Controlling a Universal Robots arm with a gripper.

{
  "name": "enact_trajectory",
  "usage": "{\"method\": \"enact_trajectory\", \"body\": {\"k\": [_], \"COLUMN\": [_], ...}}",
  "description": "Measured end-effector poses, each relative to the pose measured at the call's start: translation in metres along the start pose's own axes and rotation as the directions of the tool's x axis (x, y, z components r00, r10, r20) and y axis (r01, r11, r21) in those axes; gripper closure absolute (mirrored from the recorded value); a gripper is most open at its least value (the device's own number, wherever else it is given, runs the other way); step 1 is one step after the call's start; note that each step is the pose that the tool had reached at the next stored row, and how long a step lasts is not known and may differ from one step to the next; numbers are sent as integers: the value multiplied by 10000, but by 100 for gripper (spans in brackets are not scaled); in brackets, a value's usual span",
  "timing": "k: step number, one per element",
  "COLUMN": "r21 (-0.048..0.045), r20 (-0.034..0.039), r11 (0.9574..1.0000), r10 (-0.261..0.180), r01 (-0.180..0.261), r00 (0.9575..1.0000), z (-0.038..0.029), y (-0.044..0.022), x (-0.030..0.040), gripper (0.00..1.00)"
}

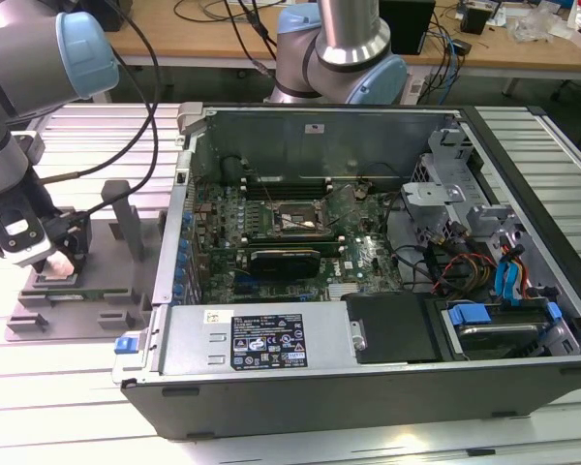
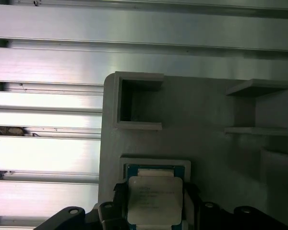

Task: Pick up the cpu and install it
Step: 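Pick up the cpu and move it towards the insertion slot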

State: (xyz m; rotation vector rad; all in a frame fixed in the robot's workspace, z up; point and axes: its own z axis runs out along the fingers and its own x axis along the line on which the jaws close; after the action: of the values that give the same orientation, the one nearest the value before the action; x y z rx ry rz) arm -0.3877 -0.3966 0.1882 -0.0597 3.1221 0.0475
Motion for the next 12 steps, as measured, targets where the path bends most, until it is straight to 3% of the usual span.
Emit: {"method": "enact_trajectory", "body": {"k": [12], "r21": [-1], "r20": [4], "r11": [10000], "r10": [8], "r01": [-8], "r00": [10000], "z": [6], "y": [0], "x": [-1], "gripper": [45]}}
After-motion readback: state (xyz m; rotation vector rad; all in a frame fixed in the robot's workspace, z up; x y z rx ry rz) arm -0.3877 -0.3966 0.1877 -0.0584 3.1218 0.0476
